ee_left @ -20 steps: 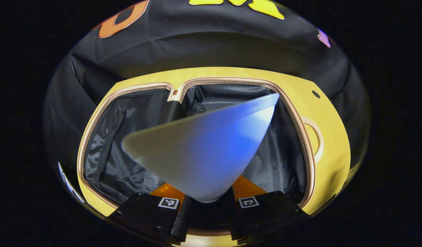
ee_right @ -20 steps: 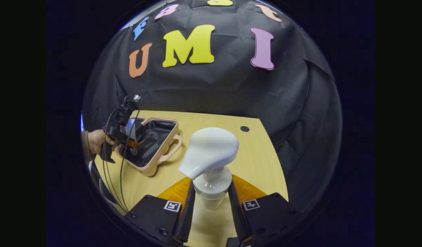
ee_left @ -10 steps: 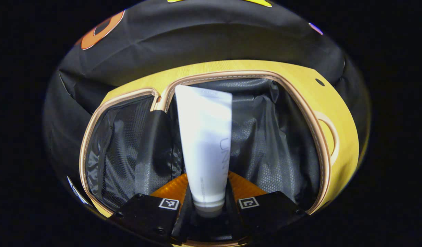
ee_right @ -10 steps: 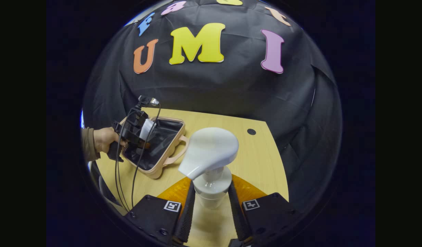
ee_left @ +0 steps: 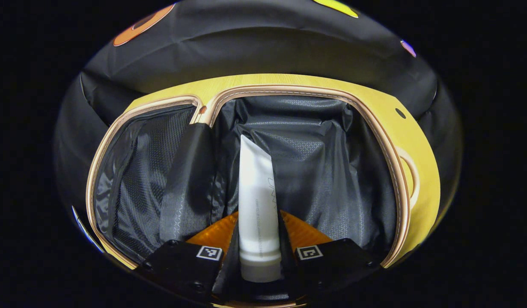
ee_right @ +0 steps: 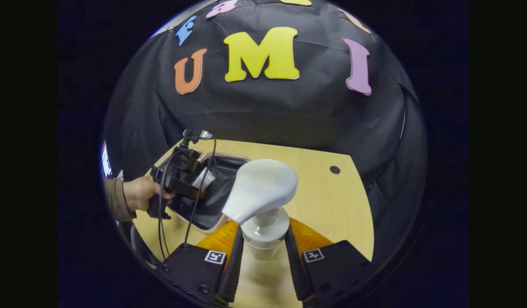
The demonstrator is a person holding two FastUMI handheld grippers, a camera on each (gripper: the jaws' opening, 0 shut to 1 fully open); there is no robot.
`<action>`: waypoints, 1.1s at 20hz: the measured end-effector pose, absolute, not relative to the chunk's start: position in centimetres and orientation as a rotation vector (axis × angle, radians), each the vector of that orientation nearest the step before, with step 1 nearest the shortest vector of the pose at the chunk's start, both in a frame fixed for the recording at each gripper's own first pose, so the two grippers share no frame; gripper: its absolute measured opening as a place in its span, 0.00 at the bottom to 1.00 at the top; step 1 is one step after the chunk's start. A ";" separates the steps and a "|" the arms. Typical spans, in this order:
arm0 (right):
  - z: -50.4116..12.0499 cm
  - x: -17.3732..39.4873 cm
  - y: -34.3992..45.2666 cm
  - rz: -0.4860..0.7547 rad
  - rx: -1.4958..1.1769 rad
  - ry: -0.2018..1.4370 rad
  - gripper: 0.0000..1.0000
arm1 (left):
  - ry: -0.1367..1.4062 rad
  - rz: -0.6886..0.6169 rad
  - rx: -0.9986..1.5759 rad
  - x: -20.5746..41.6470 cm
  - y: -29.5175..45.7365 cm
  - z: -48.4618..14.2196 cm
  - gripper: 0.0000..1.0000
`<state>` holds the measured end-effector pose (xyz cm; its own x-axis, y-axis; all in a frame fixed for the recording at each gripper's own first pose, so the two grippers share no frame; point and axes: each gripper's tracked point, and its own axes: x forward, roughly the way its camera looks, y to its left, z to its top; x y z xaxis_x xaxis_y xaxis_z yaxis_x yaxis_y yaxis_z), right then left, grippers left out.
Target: First open the suitcase, pack the skin care products into it, and then close the suitcase.
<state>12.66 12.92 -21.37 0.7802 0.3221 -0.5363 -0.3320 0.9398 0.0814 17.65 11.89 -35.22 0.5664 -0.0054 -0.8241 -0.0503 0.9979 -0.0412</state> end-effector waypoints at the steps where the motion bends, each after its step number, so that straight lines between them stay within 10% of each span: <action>1: -20.9 13.4 14.1 0.366 -0.014 0.570 0.48 | 0.943 0.018 -0.080 17.8 11.7 -34.7 0.50; 3: -19.5 14.8 16.6 0.398 0.002 0.553 0.48 | 0.877 0.008 -0.093 18.0 11.6 -32.9 0.72; 4: -19.0 15.5 18.1 0.416 0.009 0.550 0.48 | 0.847 0.005 -0.100 17.9 11.6 -31.8 0.56; 5: -18.5 16.2 19.4 0.435 0.013 0.548 0.48 | 0.812 0.002 -0.113 17.7 11.6 -30.7 0.75; 11: -19.4 19.0 27.7 0.513 0.035 0.564 0.48 | 0.635 0.108 -0.128 13.1 15.3 -24.2 0.99; 22: -31.4 16.6 31.7 0.466 -0.008 0.866 0.48 | 0.177 0.144 -0.164 5.0 21.3 -10.7 0.99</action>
<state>16.62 31.72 -31.44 0.5544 0.3918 -0.7343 -0.3979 0.8997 0.1796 5.02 21.31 -10.72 0.9742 0.1275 -0.1860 -0.1562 0.9765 -0.1488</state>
